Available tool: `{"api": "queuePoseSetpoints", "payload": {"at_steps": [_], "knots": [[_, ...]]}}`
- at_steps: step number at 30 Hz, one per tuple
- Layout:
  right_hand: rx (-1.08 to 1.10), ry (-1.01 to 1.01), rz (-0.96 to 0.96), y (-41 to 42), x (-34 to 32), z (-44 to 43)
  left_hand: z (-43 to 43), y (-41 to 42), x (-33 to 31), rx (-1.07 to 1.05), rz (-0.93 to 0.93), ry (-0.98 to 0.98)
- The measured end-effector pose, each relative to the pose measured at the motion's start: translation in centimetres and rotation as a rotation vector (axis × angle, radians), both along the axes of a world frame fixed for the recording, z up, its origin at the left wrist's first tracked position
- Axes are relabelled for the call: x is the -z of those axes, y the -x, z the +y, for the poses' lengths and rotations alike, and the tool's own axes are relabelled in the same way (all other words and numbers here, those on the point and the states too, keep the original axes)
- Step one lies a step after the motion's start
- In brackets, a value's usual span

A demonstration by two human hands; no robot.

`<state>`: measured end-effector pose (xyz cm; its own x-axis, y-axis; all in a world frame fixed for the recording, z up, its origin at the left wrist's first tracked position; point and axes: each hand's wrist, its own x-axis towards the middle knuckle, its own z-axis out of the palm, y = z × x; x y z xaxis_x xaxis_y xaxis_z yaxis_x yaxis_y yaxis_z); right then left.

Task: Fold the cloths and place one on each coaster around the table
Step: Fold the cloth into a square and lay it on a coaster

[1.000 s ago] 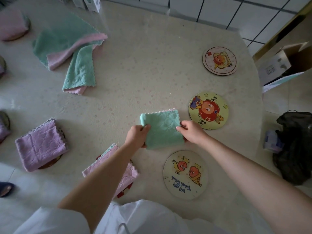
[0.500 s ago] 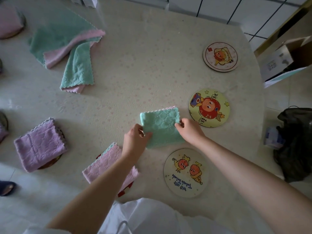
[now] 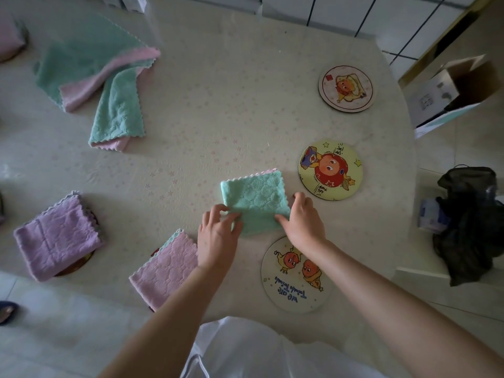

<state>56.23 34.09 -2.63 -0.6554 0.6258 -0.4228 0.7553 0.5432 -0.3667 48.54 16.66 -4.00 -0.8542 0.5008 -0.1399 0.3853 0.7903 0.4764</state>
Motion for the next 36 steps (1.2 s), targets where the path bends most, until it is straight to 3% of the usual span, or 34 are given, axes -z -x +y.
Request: {"api": "queuePoseSetpoints", "payload": {"at_steps": [4, 10, 15, 23, 29, 36], "knots": [[0.072, 0.052, 0.014, 0.0, -0.3, -0.1, 1.7, 0.1, -1.0, -0.195, -0.186, -0.046], [0.409, 0.419, -0.005, 1.2, -1.2, 0.6, 3.5, 0.9, -2.7, -0.472, -0.512, -0.162], [0.615, 0.622, 0.028, 1.4, -2.1, 1.1, 3.3, 2.3, -2.8, -0.734, -0.831, -0.37], [0.661, 0.733, 0.25, -1.9, -3.4, 1.4, 2.1, 0.2, -4.3, -0.663, -1.065, -0.559], [0.582, 0.662, 0.243, -8.9, -2.8, 0.3, 0.2, -5.7, -4.3, -0.585, -1.127, -0.508], [0.632, 0.62, 0.243, -15.4, -0.8, -1.8, -1.4, -12.3, -2.8, -0.6, -1.19, -0.443]]}}
